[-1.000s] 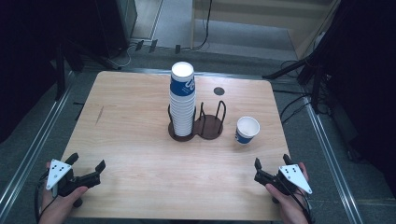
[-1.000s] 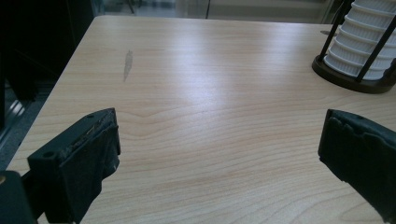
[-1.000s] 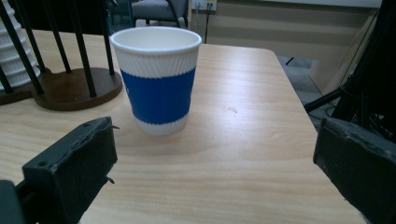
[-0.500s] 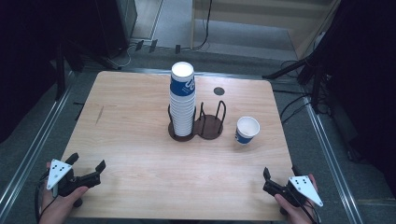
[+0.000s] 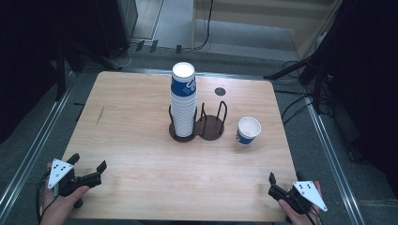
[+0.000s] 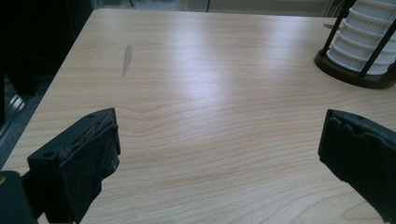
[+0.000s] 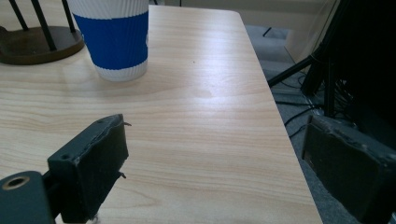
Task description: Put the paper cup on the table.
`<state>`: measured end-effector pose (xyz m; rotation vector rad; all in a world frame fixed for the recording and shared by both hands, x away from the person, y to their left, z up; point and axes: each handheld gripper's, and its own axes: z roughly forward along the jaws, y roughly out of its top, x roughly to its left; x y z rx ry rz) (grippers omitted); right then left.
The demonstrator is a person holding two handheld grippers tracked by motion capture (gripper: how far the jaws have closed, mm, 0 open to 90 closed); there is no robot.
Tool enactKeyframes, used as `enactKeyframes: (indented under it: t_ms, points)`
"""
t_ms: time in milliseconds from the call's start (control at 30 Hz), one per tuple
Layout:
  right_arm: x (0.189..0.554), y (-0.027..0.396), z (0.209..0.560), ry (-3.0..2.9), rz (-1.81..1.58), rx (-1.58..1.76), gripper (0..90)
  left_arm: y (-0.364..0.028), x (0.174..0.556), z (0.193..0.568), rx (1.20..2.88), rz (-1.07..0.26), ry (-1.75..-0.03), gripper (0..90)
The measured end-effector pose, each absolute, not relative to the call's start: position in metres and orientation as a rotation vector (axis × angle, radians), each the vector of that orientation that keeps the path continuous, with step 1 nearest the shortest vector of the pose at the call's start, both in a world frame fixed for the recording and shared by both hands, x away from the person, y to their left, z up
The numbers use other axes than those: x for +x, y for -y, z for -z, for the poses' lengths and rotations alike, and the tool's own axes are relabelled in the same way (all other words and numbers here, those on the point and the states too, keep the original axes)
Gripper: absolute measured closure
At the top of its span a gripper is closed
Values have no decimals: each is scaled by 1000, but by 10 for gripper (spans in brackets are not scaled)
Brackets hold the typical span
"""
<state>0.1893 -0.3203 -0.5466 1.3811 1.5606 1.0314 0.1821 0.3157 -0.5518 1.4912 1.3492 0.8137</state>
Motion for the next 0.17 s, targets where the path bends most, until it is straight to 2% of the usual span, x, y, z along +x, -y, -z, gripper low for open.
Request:
enactKeyframes:
  t_ms: [167]
  points:
    - [188,321,547,-1510,-1028,1401,119,-319,185,552,1482,-775,-1384,0]
